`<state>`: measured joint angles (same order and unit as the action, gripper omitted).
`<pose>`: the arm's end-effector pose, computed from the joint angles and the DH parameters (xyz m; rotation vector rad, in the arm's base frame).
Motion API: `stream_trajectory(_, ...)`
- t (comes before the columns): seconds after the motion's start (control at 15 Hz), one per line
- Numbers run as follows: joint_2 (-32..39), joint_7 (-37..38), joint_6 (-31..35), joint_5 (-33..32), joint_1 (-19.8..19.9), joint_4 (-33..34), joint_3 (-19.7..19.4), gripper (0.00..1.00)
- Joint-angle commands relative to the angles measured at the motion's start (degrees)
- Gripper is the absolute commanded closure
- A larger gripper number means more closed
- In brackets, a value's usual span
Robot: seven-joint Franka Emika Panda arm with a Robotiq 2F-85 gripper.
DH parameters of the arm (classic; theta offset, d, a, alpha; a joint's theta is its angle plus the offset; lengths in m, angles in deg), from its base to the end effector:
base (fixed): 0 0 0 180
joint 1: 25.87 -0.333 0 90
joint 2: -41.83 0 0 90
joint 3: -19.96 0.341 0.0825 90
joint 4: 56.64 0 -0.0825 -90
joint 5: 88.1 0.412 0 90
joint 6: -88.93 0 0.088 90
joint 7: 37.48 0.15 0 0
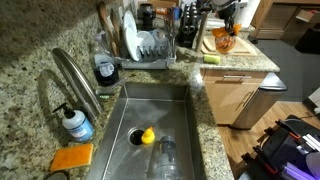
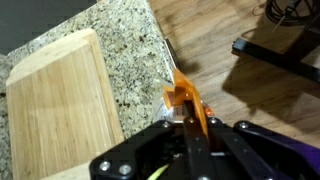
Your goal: Move the orange packet to the left
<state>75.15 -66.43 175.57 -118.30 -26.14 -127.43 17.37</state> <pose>0.7170 -0.0999 0.4053 2.5395 0.6750 -0.5898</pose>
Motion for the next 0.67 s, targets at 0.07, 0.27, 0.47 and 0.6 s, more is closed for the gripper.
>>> stream_trajectory(0.07, 0.04, -1.95, 2.10, -1.70, -0.97, 0.05, 0.93, 0.99)
stream_trajectory(0.27, 0.03, -3.17, 3.17, -1.88, -0.61, -0.02, 0.88, 1.00)
stream_trajectory(0.47, 0.58, -10.74, 5.87, 1.09, 0.32, 0.91, 3.30, 1.00)
stream_trajectory(0.6, 1.20, -15.38, 6.27, 2.07, -0.36, 2.81, 4.19, 1.00)
